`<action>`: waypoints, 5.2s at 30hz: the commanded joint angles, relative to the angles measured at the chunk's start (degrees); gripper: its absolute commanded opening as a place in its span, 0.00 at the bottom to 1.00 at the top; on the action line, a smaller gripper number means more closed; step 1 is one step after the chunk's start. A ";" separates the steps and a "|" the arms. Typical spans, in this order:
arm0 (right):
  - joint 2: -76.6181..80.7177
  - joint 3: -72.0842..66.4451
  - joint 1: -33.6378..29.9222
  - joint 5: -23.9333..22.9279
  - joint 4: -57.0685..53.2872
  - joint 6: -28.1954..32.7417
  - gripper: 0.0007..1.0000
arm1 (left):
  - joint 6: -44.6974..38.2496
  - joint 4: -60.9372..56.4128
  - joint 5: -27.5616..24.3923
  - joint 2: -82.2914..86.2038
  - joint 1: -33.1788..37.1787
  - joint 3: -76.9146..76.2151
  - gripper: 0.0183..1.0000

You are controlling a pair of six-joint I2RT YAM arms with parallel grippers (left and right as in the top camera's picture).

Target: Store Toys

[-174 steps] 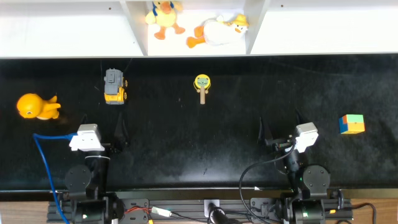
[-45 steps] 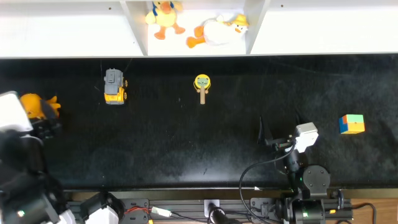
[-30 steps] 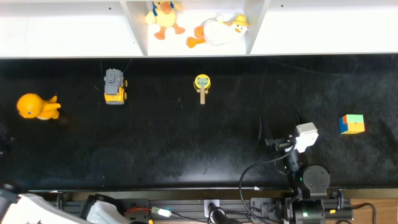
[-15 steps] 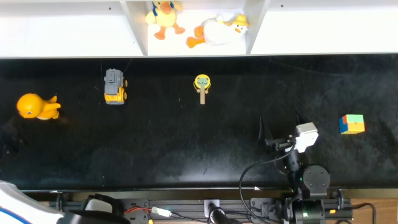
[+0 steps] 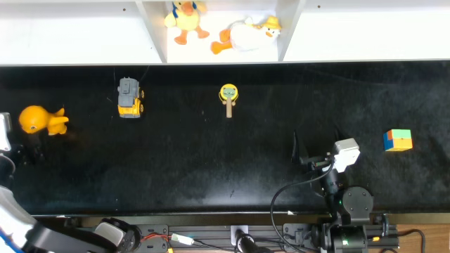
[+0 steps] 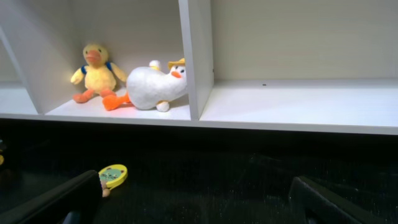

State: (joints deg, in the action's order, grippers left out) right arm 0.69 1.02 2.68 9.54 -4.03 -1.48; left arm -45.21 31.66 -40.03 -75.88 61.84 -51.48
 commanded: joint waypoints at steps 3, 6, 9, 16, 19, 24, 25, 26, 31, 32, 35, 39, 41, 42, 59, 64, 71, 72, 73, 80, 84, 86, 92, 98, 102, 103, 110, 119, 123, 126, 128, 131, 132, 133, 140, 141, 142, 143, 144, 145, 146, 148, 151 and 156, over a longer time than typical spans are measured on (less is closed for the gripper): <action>-0.42 -0.74 0.35 -0.59 0.39 -0.26 1.00 | -1.46 -2.21 0.33 -4.09 -0.22 -1.38 0.99; -0.42 -0.74 0.35 -0.59 0.39 -0.26 1.00 | -1.44 -3.21 -0.68 -5.99 -0.35 -1.38 0.97; -0.42 -0.74 0.35 -0.59 0.39 -0.26 1.00 | -1.44 -4.70 -1.49 -7.50 -1.25 -1.38 0.92; -0.42 -0.74 0.35 -0.59 0.39 -0.26 1.00 | -0.26 -8.35 -1.46 -9.81 -3.89 -1.38 0.75; -0.42 -0.74 0.35 -0.59 0.39 -0.26 1.00 | 0.72 -9.33 -1.49 -9.81 -4.02 -1.38 0.66; -0.42 -0.74 0.35 -0.59 0.39 -0.26 1.00 | 2.45 -9.53 -1.25 -9.81 -4.02 -1.38 0.50; -0.42 -0.74 0.35 -0.59 0.39 -0.28 0.99 | 2.47 -9.53 -1.25 -9.81 -4.02 -1.38 0.47; -0.42 -0.74 0.35 -0.59 0.39 -0.26 0.99 | 2.47 -9.55 -1.27 -9.81 -4.02 -1.38 0.45; -0.42 -0.74 0.35 -0.59 0.39 -0.26 1.00 | 5.27 -10.78 -1.53 -9.79 -4.04 -1.40 0.26; -0.42 -0.74 0.35 -0.59 0.39 -0.26 1.00 | 5.35 -10.82 -1.90 -9.75 -4.04 -1.42 0.23; -0.42 -0.74 0.35 -0.59 0.39 -0.26 1.00 | 8.35 -12.00 -2.73 -9.75 -4.13 -1.42 0.17; -0.42 -0.74 0.35 -0.59 0.39 -0.26 1.00 | 10.34 -13.33 -5.14 -8.74 -4.87 -2.34 0.15; -0.42 -0.74 0.35 -0.59 0.39 -0.26 0.99 | 11.89 -13.57 -4.90 -7.28 -6.14 -3.72 0.14; -0.42 -0.74 0.35 -0.59 0.39 -0.26 1.00 | 12.98 -13.62 -3.98 -6.34 -7.08 -4.68 0.14; -0.42 -0.74 0.35 -0.59 0.39 -0.26 0.99 | 30.88 -29.57 9.33 -6.60 -26.80 -12.46 0.08; -0.42 -0.74 0.35 -0.59 0.39 -0.26 1.00 | 33.33 -31.65 11.85 -10.45 -29.75 -13.86 0.06; -0.42 -0.74 0.35 -0.59 0.39 -0.26 1.00 | 33.57 -32.81 15.19 -14.95 -31.87 -16.74 0.06; -0.42 -0.74 0.35 -0.59 0.39 -0.26 0.99 | 33.59 -33.03 16.17 -15.37 -32.04 -17.07 0.06; -0.42 -0.74 0.35 -0.59 0.39 -0.26 0.99 | 33.79 -32.96 17.29 -15.69 -32.15 -17.44 0.06; -0.42 -0.74 0.35 -0.59 0.39 -0.26 0.99 | 34.88 -32.74 18.69 -19.71 -32.72 -21.31 0.07; -0.42 -0.74 0.35 -0.59 0.39 -0.26 1.00 | 34.86 -31.01 18.73 -22.03 -34.05 -23.67 0.07; -0.42 -0.74 0.35 -0.59 0.39 -0.26 1.00 | 34.88 -30.23 18.75 -22.91 -34.60 -24.63 0.07; -0.42 -0.74 0.35 -0.59 0.39 -0.26 1.00 | 34.86 -28.22 23.15 -23.32 -34.64 -25.70 0.06; -0.42 -0.74 0.35 -0.59 0.39 -0.26 1.00 | 33.94 -23.15 25.18 -23.32 -34.64 -28.81 0.05; -0.42 -0.74 0.35 -0.59 0.39 -0.26 1.00 | 33.46 -19.41 25.20 -23.32 -34.67 -31.71 0.04; -0.42 -0.74 0.35 -0.59 0.39 -0.26 0.99 | 33.24 -18.95 25.20 -23.32 -34.67 -32.20 0.04; -0.42 -0.74 0.35 -0.59 0.39 -0.26 0.99 | 34.07 -17.18 26.88 -23.45 -34.67 -32.39 0.02; -0.42 -0.74 0.35 -0.59 0.39 -0.26 1.00 | 35.28 -16.52 28.55 -25.99 -35.10 -32.37 0.02; -0.42 -0.74 0.35 -0.59 0.39 -0.26 0.99 | 35.26 -16.52 28.59 -26.60 -35.23 -32.37 0.03; -0.42 -0.74 0.35 -0.59 0.39 -0.26 0.99 | 35.23 -16.55 28.59 -26.60 -35.23 -32.37 0.16; -0.42 -0.74 0.35 -0.59 0.39 -0.26 1.00 | 35.23 -16.55 28.57 -26.60 -35.23 -32.37 0.40; -0.42 -0.74 0.35 -0.59 0.39 -0.26 1.00 | 35.26 -16.61 28.57 -26.60 -35.23 -32.37 0.62; -0.42 -0.74 0.35 -0.59 0.39 -0.26 1.00 | 35.26 -16.68 28.57 -26.60 -35.23 -32.37 0.66; -0.42 -0.74 0.35 -0.59 0.39 -0.26 1.00 | 35.26 -16.74 28.57 -26.60 -35.23 -32.37 0.67; -0.42 -0.74 0.35 -0.59 0.39 -0.26 0.99 | 35.28 -17.81 28.50 -26.60 -35.26 -32.39 0.73; -0.42 -0.74 0.35 -0.59 0.39 -0.26 1.00 | 35.28 -17.94 28.39 -26.60 -35.26 -32.39 0.77; -0.42 -0.74 0.35 -0.59 0.39 -0.26 1.00 | 35.30 -18.16 28.04 -26.60 -35.23 -32.39 0.81; -0.42 -0.74 0.35 -0.59 0.39 -0.26 1.00 | 35.28 -18.38 27.74 -26.58 -35.26 -32.39 0.83; -0.42 -0.74 0.35 -0.59 0.39 -0.26 0.99 | 35.30 -18.71 27.50 -26.58 -35.26 -32.39 0.87; -0.42 -0.74 0.35 -0.59 0.39 -0.26 0.99 | 35.30 -18.91 27.39 -26.58 -35.26 -32.39 0.94; -0.42 -0.74 0.35 -0.59 0.39 -0.26 1.00 | 35.30 -19.12 27.23 -26.56 -35.23 -32.41 1.00; -0.42 -0.74 0.35 -0.59 0.39 -0.26 1.00 | 35.30 -19.26 27.23 -26.56 -35.23 -32.52 1.00; -0.42 -0.74 0.35 -0.59 0.39 -0.26 1.00 | 35.30 -19.39 27.26 -26.43 -35.23 -32.57 1.00; -0.42 -0.74 0.35 -0.59 0.39 -0.26 0.99 | 35.28 -18.64 27.98 -24.81 -35.23 -32.54 1.00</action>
State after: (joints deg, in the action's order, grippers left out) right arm 0.69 1.04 2.68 9.54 -4.03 -1.50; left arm -10.17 12.64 -11.92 -101.56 26.96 -82.74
